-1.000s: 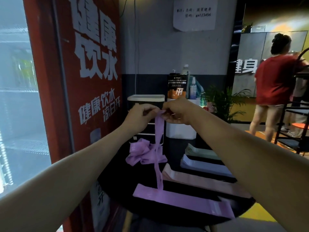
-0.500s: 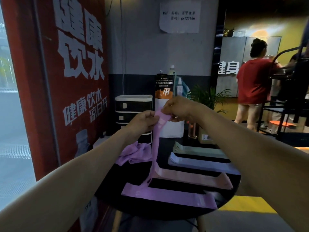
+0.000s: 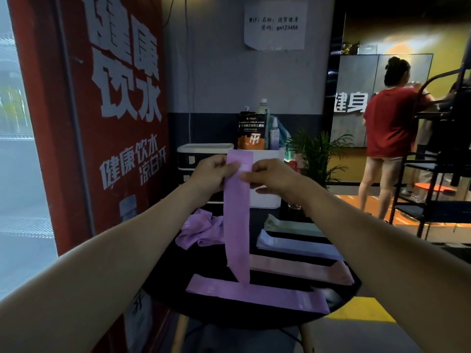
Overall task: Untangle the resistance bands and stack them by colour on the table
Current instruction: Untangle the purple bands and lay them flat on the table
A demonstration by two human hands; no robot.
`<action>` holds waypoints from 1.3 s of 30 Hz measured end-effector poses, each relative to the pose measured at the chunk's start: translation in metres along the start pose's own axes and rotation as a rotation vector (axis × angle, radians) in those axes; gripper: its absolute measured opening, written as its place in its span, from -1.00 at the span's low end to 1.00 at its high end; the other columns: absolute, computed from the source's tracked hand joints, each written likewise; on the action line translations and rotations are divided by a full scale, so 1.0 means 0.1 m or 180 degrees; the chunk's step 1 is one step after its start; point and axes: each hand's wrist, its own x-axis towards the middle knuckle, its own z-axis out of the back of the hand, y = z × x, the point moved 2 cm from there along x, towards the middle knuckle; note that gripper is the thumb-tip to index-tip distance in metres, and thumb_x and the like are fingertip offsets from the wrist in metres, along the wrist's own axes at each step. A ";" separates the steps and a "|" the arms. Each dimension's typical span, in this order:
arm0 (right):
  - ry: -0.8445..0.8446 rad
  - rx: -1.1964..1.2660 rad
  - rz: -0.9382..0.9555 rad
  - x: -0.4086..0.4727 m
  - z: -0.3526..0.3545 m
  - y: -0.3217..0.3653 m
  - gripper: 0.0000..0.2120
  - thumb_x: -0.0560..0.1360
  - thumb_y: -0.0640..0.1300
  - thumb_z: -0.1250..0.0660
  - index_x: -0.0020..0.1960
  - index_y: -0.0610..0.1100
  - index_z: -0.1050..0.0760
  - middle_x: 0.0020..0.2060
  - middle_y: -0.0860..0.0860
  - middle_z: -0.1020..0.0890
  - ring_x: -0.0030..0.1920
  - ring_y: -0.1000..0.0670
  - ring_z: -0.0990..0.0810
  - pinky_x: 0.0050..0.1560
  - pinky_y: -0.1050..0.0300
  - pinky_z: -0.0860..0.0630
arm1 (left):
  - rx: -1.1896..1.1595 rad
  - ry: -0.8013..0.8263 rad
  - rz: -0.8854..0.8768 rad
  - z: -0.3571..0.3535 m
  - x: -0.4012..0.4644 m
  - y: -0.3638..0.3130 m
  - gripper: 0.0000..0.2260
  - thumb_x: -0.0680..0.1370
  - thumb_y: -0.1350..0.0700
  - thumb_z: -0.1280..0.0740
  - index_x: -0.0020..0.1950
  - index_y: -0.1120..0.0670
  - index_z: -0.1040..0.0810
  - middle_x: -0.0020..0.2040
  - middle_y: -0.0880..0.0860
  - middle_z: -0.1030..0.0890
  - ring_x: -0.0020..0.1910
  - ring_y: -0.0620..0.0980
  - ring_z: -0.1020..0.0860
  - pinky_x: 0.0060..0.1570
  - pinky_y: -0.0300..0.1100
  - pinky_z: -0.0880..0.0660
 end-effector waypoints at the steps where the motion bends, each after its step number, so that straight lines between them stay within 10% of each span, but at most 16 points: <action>1: 0.0099 -0.0090 -0.0057 -0.02 -0.05 -0.04 -0.67 0.45 -0.10 -0.41 0.09 -0.31 -0.52 0.00 -0.19 -0.62 -0.08 -0.01 -0.56 -0.07 0.17 -0.51 | -0.0093 -0.0037 0.0022 0.00 0.00 0.00 -0.86 0.56 0.20 -0.28 0.10 0.13 -0.55 0.01 0.13 -0.62 -0.04 0.06 -0.59 -0.02 -0.04 -0.58; 5: 0.0067 -0.0049 0.0036 -0.05 -0.12 -0.06 -0.71 0.45 -0.18 -0.41 0.11 -0.31 -0.54 0.08 -0.26 -0.60 0.08 -0.21 -0.58 0.11 -0.02 -0.53 | -0.0149 -0.0073 0.0060 0.00 -0.02 -0.03 -0.85 0.55 0.19 -0.30 0.11 0.13 -0.55 -0.03 0.09 -0.63 -0.09 0.02 -0.60 -0.13 -0.12 -0.57; 13: -0.0277 0.0227 0.0232 -0.02 0.00 0.03 -0.78 0.47 -0.28 -0.36 0.02 -0.42 -0.51 -0.26 -0.11 -0.53 -0.33 0.10 -0.52 -0.39 0.45 -0.50 | 0.0095 -0.0138 0.0041 0.03 -0.03 0.00 -0.91 0.55 0.13 -0.32 0.02 0.02 -0.58 0.07 0.13 -0.63 0.07 0.12 -0.58 0.15 0.09 -0.52; 20: -0.0433 0.0702 0.0376 0.04 0.07 0.12 -0.86 0.50 -0.19 -0.33 0.02 -0.25 -0.51 -0.12 -0.13 -0.57 -0.14 0.00 -0.53 -0.09 0.19 -0.53 | 0.0202 0.0056 -0.0008 -0.02 -0.03 -0.04 -0.84 0.55 0.21 -0.30 0.11 0.11 -0.56 0.06 0.12 -0.63 0.07 0.11 -0.59 0.12 0.00 -0.54; 33: -0.1360 0.0301 -0.0149 0.04 0.34 -0.13 -0.86 0.52 -0.25 -0.28 -0.21 -0.23 -0.52 -0.30 -0.08 -0.50 -0.34 0.02 -0.46 -0.36 0.20 -0.45 | 0.0671 0.1274 0.0815 -0.11 -0.31 0.37 -0.79 0.47 0.32 -0.37 0.09 0.19 -0.58 -0.05 0.09 -0.68 -0.06 0.00 -0.64 0.01 -0.18 -0.56; 36: -0.1593 0.0588 -0.0472 -0.03 0.41 -0.33 -0.89 0.51 -0.25 -0.29 -0.06 -0.30 -0.55 -0.19 -0.17 -0.55 -0.22 -0.08 -0.52 -0.14 0.04 -0.57 | 0.0884 0.1611 0.1152 -0.10 -0.48 0.62 -0.89 0.51 0.34 -0.30 -0.10 0.20 -0.60 -0.21 0.02 -0.68 -0.21 -0.12 -0.62 -0.19 -0.37 -0.52; 39: -0.1804 0.1024 -0.0800 -0.12 0.45 -0.54 -0.79 0.46 -0.29 -0.31 0.09 -0.28 -0.52 -0.05 -0.18 -0.59 -0.02 -0.17 -0.60 0.08 -0.18 -0.57 | 0.1222 0.1616 0.1376 -0.03 -0.56 0.90 -0.95 0.51 0.20 -0.36 -0.14 0.10 -0.61 -0.08 0.04 -0.65 0.00 -0.02 -0.57 0.10 -0.24 -0.48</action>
